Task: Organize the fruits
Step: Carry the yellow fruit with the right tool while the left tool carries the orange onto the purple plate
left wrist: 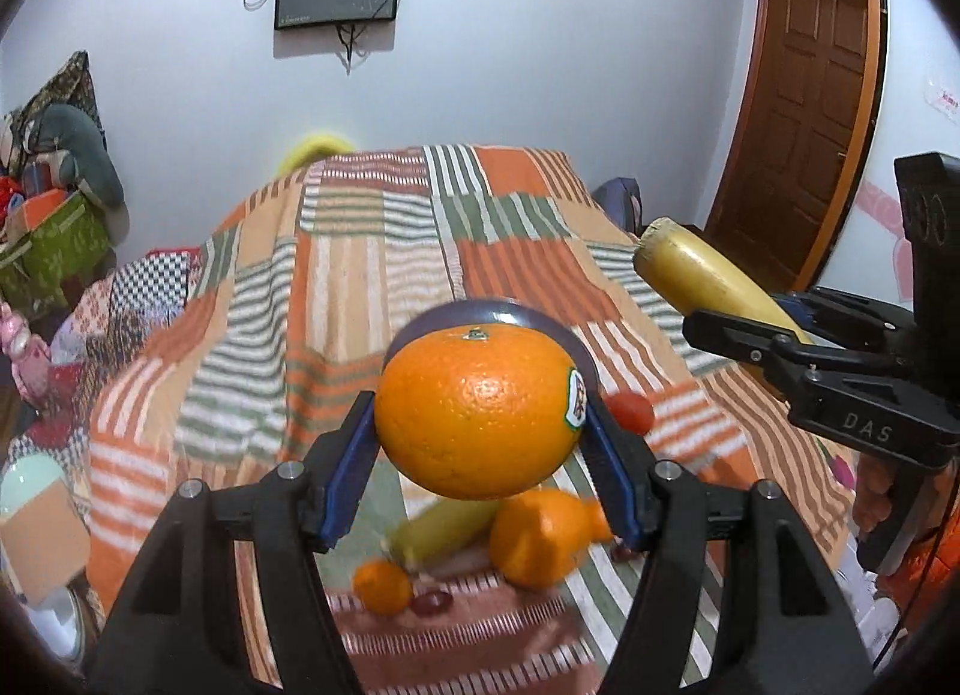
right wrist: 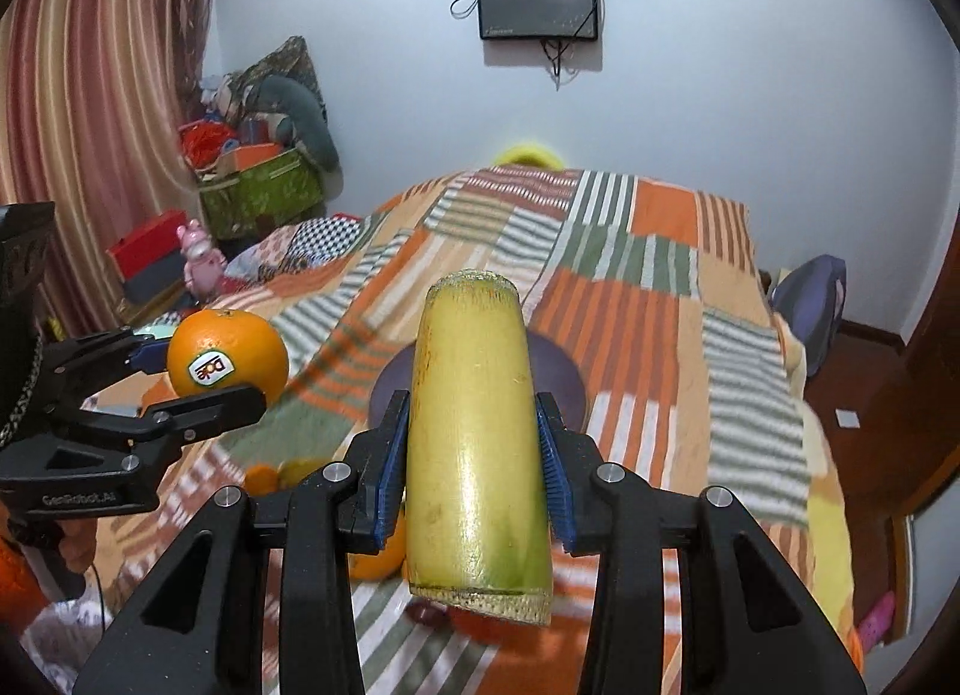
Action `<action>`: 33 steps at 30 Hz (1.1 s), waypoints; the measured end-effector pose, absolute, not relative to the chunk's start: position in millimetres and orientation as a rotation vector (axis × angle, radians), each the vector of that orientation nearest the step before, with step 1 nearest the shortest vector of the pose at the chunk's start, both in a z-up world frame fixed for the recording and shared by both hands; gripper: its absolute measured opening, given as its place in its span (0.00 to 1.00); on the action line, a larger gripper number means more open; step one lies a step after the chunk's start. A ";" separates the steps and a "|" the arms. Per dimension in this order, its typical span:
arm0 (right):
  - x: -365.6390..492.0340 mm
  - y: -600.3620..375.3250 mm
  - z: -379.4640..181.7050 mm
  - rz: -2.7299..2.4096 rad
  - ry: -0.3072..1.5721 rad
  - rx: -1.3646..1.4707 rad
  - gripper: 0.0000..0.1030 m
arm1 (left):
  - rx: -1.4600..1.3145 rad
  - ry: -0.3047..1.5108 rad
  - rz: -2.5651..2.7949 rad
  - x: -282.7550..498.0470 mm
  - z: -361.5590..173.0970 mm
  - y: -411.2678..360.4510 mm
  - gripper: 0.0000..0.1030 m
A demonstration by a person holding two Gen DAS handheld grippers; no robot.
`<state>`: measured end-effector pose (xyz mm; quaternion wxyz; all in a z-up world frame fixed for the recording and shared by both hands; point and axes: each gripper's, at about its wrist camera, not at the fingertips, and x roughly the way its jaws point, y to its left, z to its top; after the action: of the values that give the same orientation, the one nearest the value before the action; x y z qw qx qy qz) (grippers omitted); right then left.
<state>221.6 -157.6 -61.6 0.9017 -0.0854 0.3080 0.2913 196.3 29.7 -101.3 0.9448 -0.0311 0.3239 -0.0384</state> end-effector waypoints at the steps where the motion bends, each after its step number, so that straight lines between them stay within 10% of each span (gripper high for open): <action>1: 226.8 -155.4 -60.3 0.599 0.631 -0.176 0.35 | -0.058 0.657 -0.076 201.8 -99.9 30.6 0.63; 33: 349.1 -111.1 -140.0 0.582 0.876 -0.289 0.35 | -0.075 0.934 -0.099 346.9 -191.7 63.7 0.63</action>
<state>349.1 -111.1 -140.0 0.8551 -0.1374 0.4164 0.2766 346.9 63.7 -191.7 0.8911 -0.0359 0.4499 -0.0477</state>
